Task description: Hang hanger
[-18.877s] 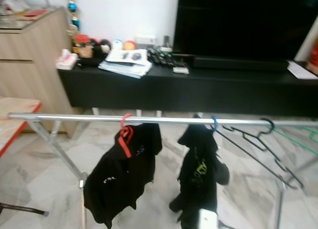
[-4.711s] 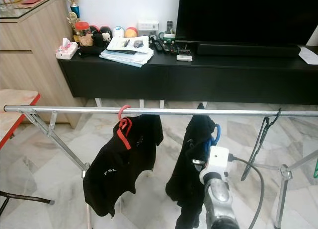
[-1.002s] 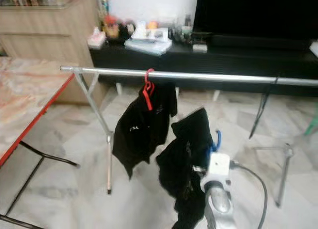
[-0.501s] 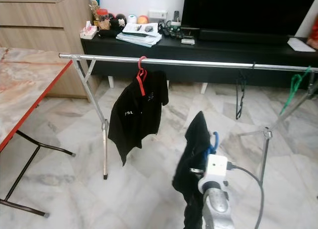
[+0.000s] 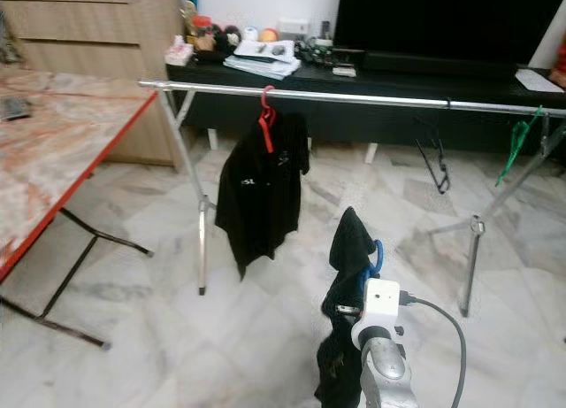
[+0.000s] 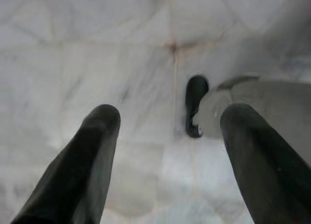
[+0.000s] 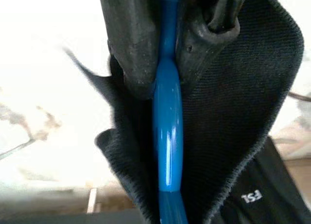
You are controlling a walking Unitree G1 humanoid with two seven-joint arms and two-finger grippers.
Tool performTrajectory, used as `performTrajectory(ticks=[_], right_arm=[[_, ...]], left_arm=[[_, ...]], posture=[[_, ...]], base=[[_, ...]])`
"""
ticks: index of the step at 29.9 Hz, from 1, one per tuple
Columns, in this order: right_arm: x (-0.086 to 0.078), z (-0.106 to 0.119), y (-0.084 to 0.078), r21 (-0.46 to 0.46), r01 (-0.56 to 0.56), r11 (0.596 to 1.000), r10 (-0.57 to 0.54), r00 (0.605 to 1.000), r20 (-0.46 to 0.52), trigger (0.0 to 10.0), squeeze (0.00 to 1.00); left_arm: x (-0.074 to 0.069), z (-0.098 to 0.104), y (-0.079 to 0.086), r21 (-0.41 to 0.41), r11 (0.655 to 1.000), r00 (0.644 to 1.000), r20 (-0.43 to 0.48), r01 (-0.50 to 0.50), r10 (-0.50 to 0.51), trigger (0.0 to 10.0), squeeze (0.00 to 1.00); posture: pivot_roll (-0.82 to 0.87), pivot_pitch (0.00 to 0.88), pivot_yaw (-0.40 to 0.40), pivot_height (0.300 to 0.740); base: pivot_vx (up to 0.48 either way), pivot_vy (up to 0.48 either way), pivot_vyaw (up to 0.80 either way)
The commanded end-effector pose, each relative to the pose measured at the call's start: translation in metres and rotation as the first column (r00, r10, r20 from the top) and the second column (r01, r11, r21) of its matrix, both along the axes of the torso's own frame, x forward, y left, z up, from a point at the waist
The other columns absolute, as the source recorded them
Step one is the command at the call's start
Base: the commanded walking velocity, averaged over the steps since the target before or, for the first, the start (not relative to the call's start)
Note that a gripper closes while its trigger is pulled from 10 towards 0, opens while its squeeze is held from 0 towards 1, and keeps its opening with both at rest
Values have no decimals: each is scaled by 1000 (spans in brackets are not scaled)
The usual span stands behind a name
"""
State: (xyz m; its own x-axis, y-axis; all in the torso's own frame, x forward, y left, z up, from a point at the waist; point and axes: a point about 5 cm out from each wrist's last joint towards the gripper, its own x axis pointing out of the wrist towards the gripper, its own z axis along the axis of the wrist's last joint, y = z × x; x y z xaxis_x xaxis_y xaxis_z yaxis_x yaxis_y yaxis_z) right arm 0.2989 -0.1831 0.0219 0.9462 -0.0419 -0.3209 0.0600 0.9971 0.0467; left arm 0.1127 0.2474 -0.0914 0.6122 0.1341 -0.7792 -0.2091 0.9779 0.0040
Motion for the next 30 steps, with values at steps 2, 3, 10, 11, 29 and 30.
performTrajectory(ticks=[2,3,10,11,29,30], right_arm=[[4,3,-1,-10,-15,1000,15,1000,-6,10000,0],[4,1,0,-18,-27,999,26,999,-24,10000,0],[4,-6,-2,-60,-59,996,52,992,-112,10000,0],[5,-8,-3,-75,-76,994,65,988,-142,10000,0],[19,-2,10,-218,-466,858,387,864,-322,10000,0],[20,-1,10,-233,-487,842,403,854,-329,10000,0]], left_arm=[[-3,-1,1,-1,1000,1000,-14,-10,10,10000,0],[-3,-1,1,-1,1000,1000,-14,-12,12,10000,0],[-2,0,1,5,999,999,7,-47,47,10000,0],[-1,0,1,9,998,998,16,-54,54,10000,0],[52,32,0,189,969,938,280,156,-205,10000,0],[90,53,4,231,956,902,348,181,-255,10000,0]], posture=[[137,89,-22,740],[137,89,-22,740],[139,89,-26,740],[141,88,-29,740],[156,63,-52,740],[158,60,-54,740]], base=[[0,0,0],[0,0,0],[0,0,0],[0,0,0],[0,0,0],[0,0,0]])
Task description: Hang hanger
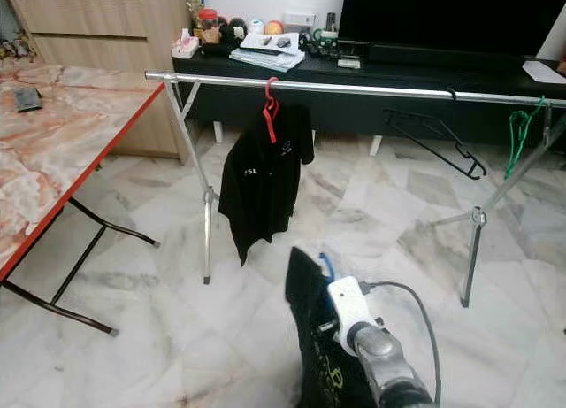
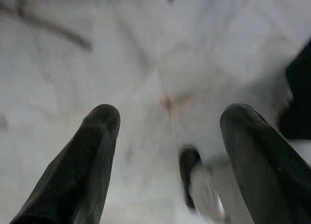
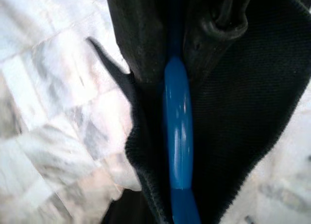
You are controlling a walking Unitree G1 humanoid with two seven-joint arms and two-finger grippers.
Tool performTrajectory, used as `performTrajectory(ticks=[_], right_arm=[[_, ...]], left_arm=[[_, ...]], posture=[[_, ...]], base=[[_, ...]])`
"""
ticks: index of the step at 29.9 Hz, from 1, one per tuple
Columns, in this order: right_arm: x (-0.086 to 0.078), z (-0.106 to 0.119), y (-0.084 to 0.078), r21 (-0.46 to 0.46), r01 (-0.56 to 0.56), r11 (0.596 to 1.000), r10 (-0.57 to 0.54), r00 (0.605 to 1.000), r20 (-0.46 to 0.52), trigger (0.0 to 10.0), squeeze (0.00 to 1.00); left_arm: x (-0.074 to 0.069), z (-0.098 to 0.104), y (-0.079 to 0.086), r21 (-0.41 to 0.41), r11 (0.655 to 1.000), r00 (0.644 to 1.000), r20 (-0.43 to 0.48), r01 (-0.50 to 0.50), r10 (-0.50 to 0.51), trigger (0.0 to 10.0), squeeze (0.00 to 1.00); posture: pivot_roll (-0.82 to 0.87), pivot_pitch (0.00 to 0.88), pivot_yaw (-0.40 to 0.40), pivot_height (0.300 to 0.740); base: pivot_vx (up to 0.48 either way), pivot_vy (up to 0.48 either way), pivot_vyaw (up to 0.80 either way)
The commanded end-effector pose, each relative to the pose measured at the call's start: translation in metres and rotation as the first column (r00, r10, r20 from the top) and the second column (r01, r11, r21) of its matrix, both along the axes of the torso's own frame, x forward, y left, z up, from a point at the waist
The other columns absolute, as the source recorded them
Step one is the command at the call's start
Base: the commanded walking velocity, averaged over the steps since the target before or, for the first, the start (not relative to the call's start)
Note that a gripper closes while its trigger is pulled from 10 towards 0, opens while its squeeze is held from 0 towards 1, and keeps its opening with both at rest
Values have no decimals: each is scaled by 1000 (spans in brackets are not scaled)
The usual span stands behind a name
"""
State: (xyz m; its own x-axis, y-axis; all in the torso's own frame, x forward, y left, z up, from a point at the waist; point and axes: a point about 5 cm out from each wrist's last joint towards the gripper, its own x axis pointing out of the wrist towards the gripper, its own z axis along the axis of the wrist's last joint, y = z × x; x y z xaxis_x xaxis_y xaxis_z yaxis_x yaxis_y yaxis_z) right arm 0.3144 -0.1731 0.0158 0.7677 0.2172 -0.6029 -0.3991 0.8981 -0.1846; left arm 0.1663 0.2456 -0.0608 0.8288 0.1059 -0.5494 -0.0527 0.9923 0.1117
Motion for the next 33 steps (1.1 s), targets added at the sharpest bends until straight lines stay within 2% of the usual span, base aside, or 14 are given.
performTrajectory(ticks=[1,2,3,4,12,14,16,17,20,25,27,28,31,33], right_arm=[[5,6,1,-41,-68,997,68,998,16,10000,0],[5,7,1,-54,-92,994,93,996,15,10000,0],[5,7,1,-54,-92,994,93,996,15,10000,0],[8,11,1,-74,-154,985,156,988,13,10000,0],[16,27,7,-95,-357,929,359,933,3,10000,0],[14,30,14,-97,-507,856,506,862,-36,10000,0],[13,31,15,-93,-551,829,549,834,-47,10000,0],[12,35,16,-88,-629,773,625,778,-66,10000,0],[11,40,15,-99,-716,691,709,698,-104,10000,0],[15,51,11,-127,-766,630,757,643,-119,10000,0],[19,63,15,-118,-801,587,799,597,-75,10000,0],[19,63,15,-118,-801,587,799,597,-75,10000,0],[17,74,21,-62,-867,495,866,498,-44,10000,0],[16,77,22,-68,-883,464,883,467,-43,10000,0]], left_arm=[[65,41,6,88,992,982,157,89,-102,10000,0],[81,53,6,112,987,973,191,112,-131,10000,0],[81,53,6,112,987,973,191,112,-131,10000,0],[95,67,3,162,972,953,227,168,-203,10000,0],[103,78,1,235,923,909,216,306,-356,10000,0],[108,81,-7,189,884,868,184,428,-461,10000,0],[109,81,-11,194,847,837,155,495,-524,10000,0],[108,81,-17,245,746,757,66,619,-650,10000,0],[108,82,-19,259,670,693,4,696,-721,10000,0],[111,85,-19,215,626,646,-27,749,-763,10000,0],[110,83,-20,206,576,601,-83,791,-795,10000,0],[110,83,-20,206,576,601,-83,791,-795,10000,0],[113,83,-23,193,584,606,-82,789,-791,10000,0],[114,83,-24,184,589,609,-79,787,-789,10000,0]], posture=[[159,56,-56,740],[159,56,-56,740],[159,56,-56,740],[158,48,-60,740],[166,35,-73,740],[168,43,-82,740],[170,43,-83,740],[172,46,-87,740],[170,48,-89,740],[168,56,-93,740],[165,62,-97,740],[165,62,-97,740],[153,67,-100,740],[145,70,-103,740]], base=[[0,0,0],[0,0,0],[0,0,0],[0,0,0],[0,0,0],[0,0,0],[0,0,0],[0,0,0],[0,0,0],[0,0,0],[0,0,0],[0,0,0],[0,0,0],[0,0,0]])
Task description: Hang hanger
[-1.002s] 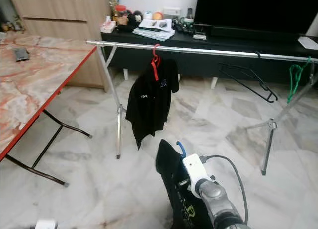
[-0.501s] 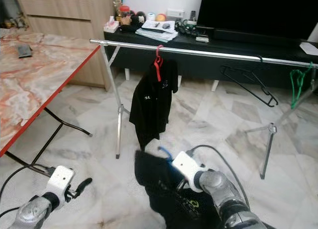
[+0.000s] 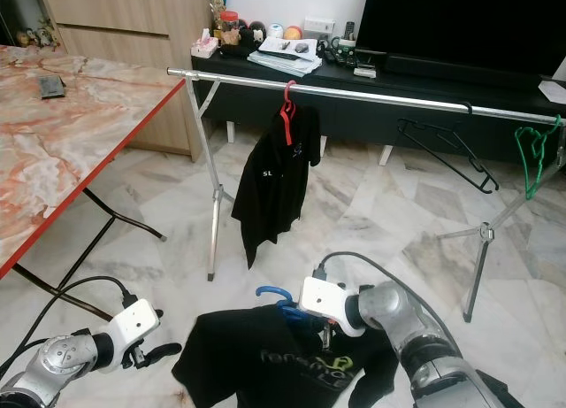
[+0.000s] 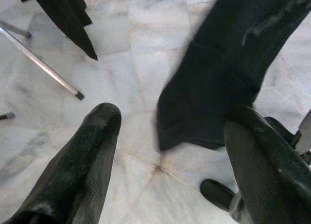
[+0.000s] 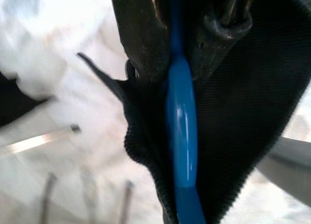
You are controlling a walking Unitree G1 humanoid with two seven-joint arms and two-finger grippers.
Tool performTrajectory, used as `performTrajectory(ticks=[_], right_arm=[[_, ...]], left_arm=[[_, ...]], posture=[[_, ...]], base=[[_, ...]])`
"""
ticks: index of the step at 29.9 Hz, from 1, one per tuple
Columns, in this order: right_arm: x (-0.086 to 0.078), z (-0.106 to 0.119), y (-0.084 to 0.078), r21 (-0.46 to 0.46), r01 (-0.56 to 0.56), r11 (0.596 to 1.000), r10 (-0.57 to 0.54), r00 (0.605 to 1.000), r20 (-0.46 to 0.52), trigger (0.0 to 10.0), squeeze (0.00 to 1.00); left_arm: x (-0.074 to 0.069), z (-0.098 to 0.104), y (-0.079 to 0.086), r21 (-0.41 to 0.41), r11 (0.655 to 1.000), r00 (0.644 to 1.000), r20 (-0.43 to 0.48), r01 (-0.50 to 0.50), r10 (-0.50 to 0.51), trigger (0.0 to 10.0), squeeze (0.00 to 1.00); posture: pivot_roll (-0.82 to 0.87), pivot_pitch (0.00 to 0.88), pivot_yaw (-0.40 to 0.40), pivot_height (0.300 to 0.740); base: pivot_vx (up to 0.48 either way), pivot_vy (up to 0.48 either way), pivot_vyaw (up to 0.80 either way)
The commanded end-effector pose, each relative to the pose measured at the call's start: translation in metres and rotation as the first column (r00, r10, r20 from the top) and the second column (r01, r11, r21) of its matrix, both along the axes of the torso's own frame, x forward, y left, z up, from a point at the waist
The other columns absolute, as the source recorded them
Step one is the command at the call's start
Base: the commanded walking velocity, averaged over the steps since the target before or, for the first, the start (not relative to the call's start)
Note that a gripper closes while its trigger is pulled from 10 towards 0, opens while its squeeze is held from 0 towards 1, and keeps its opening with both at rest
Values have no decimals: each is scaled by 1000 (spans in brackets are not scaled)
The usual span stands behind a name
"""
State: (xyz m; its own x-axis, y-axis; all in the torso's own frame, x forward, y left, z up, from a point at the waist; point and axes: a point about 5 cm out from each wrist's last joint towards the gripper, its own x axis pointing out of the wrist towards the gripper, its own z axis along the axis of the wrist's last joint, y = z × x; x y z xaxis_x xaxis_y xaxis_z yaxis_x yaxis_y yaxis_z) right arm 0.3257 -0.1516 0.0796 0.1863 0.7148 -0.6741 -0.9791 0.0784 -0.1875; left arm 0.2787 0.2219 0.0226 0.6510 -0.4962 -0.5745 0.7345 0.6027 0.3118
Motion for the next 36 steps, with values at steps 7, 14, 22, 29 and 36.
performTrajectory(ticks=[7,14,22,29,36], right_arm=[[4,28,2,54,-135,989,132,990,55,10000,0],[3,33,5,89,-162,983,157,986,64,10000,0],[4,36,3,88,-165,982,159,985,71,10000,0],[4,35,3,83,-157,984,152,986,68,10000,0],[4,34,3,79,-150,986,144,987,71,10000,0]], left_arm=[[4,-2,-9,-52,999,999,-46,-11,9,10000,0],[6,-3,-10,-68,997,998,-51,-46,42,4353,0],[5,-4,-10,-82,995,997,-60,-50,45,0,0],[8,0,-8,-83,995,997,-41,-63,60,0,0],[11,3,-6,-90,993,997,-30,-73,71,0,0]], posture=[[130,76,-110,740],[123,76,-116,740],[122,75,-119,740],[128,63,-120,740],[129,50,-117,740]], base=[[0,0,0],[0,0,0],[0,0,0],[0,0,0],[0,0,0]])
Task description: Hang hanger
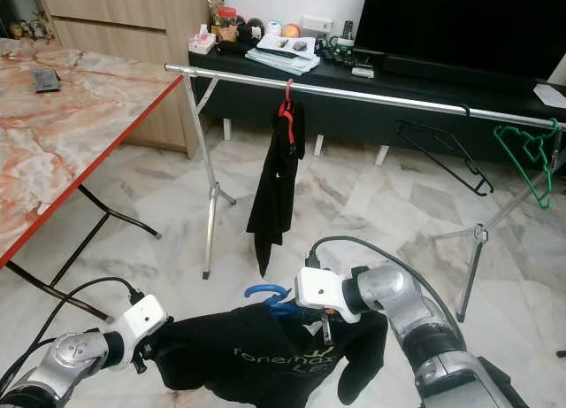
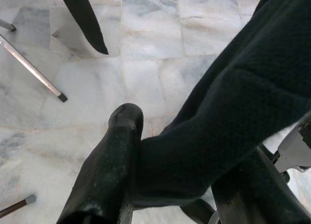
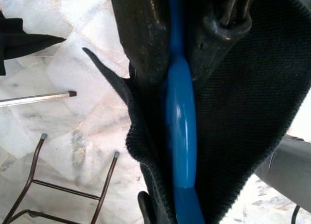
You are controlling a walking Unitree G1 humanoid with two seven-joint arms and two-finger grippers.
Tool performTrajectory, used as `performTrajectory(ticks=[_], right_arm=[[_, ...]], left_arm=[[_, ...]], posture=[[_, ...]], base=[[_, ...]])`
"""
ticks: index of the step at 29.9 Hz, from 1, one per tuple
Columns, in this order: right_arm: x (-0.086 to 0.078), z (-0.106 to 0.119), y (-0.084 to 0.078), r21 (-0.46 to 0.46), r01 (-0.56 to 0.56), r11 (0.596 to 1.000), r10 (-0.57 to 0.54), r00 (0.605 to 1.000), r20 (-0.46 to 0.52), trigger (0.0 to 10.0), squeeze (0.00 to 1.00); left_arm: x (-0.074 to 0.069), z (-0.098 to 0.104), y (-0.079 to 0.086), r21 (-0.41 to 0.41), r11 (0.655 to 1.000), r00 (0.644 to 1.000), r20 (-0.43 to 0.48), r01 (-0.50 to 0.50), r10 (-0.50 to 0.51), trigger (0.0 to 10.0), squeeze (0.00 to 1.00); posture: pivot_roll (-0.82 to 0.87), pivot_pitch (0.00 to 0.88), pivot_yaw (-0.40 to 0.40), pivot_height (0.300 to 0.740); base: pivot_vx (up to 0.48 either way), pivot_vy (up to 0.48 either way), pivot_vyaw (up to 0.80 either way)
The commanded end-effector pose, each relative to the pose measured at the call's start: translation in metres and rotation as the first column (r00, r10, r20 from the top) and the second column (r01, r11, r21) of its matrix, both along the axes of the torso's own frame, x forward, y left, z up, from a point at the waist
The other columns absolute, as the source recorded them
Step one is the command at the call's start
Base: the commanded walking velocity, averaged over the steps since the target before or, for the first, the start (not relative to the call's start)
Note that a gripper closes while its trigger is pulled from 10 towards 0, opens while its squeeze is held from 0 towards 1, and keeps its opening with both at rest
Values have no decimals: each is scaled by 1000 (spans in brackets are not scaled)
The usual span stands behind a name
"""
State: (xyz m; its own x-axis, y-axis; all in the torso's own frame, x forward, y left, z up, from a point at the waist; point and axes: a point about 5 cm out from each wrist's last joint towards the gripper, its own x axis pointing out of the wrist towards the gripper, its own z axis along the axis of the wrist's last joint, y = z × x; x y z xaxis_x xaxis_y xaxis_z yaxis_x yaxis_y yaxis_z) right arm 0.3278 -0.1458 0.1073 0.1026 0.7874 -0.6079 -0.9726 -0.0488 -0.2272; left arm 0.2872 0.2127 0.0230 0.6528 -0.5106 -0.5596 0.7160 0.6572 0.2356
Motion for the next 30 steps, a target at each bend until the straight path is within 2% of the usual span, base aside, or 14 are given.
performTrajectory(ticks=[1,18,22,24,26,28,29,30], right_arm=[[2,6,-3,5,2,1000,-2,1000,23,10000,0],[1,1,-3,-7,15,1000,-15,1000,17,10000,0],[-1,-3,-6,-35,19,999,-18,1000,8,10000,0],[-1,-3,-6,-35,19,999,-18,1000,8,10000,0],[-2,-7,-12,-77,34,996,-34,999,4,10000,0],[-2,-7,-12,-77,34,996,-34,999,4,10000,0],[-7,-17,-27,-154,52,987,-57,998,-30,10000,0],[-7,-17,-27,-154,52,987,-57,998,-30,10000,0]], left_arm=[[2,3,3,-13,1000,1000,10,-27,27,0,0],[2,4,11,10,999,999,12,-49,49,0,0],[4,6,22,20,991,991,30,-131,131,0,0],[4,6,22,20,991,991,30,-131,131,0,0],[5,7,33,38,978,978,41,-204,203,0,0],[5,7,33,38,978,978,41,-204,203,0,0],[1,5,50,65,938,940,55,-341,338,0,0],[1,5,50,65,938,940,55,-341,338,0,0]], posture=[[131,47,-117,740],[138,23,-111,740],[136,27,-108,740],[136,27,-108,740],[133,33,-107,740],[133,33,-107,740],[130,44,-106,740],[130,44,-106,740]], base=[[0,0,0],[0,0,0],[0,0,0],[0,0,0],[0,0,0],[0,0,0],[0,0,0],[0,0,0]])
